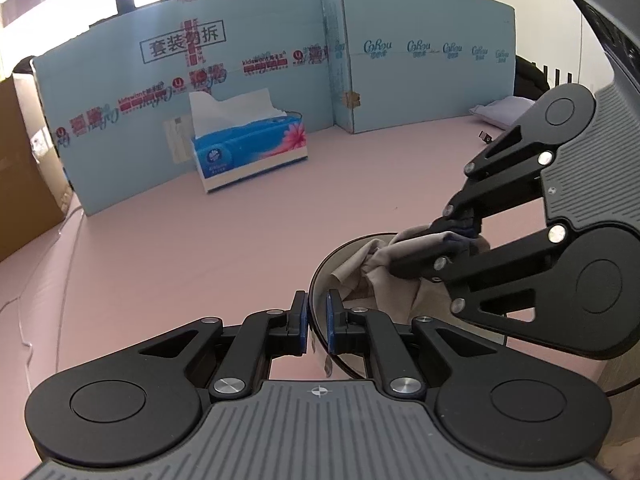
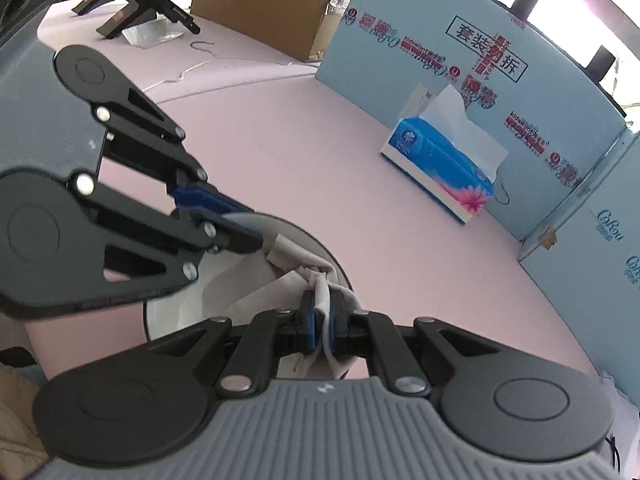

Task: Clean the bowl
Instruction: 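Rub the cloth around the bowl wall with the right gripper while the left gripper holds the rim, then sweep the cloth along the bowl bottom with the right gripper while the left gripper steadies the rim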

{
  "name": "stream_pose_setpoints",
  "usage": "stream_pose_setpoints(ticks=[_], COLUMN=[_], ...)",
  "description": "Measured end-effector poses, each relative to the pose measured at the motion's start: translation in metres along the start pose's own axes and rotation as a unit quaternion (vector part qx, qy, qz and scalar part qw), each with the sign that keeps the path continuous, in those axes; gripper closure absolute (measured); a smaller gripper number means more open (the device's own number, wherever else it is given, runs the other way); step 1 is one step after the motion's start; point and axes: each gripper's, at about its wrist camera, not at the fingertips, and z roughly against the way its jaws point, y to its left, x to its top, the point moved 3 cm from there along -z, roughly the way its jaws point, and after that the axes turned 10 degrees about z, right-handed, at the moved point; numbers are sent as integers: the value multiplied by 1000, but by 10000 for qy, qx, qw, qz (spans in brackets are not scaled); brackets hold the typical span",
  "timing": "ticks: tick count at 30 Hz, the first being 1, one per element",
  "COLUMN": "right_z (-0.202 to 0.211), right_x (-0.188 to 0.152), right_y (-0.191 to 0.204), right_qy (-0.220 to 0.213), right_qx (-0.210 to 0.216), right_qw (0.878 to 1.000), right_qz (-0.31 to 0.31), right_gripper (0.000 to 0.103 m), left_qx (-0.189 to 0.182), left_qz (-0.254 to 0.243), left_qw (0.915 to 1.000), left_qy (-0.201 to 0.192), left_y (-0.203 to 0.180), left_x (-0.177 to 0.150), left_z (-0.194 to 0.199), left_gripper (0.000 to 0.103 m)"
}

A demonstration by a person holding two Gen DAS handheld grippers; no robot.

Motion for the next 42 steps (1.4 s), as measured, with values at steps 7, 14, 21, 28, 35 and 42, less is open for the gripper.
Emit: stream_pose_setpoints(ticks=[7,14,21,28,35,42], right_z=[4,14,16,20,26,22], right_x=[-9,-10,-9,-12,-12,-6], right_y=[3,12,21,19,19,19], right_qy=[213,210,-47,-252,-441,-504], right_qx=[263,599,714,764,942,1117], right_qw=[9993,9974,9962,9951,9928,9897], right_qz=[-157,-331,-491,-579,-600,-738], right_gripper=[97,97,97,97,96,96], left_qx=[-95,-183,-198,180,176,207], left_qz=[58,316,618,632,235,-179], left_qw=[9999,9993,9979,9978,9993,9990], left_qy=[-7,35,77,88,247,357], left_y=[2,6,8,0,6,3], left_x=[0,-4,-10,-18,-5,5], left_z=[-1,1,6,14,4,-8], left_gripper=[91,86,77,79,92,92])
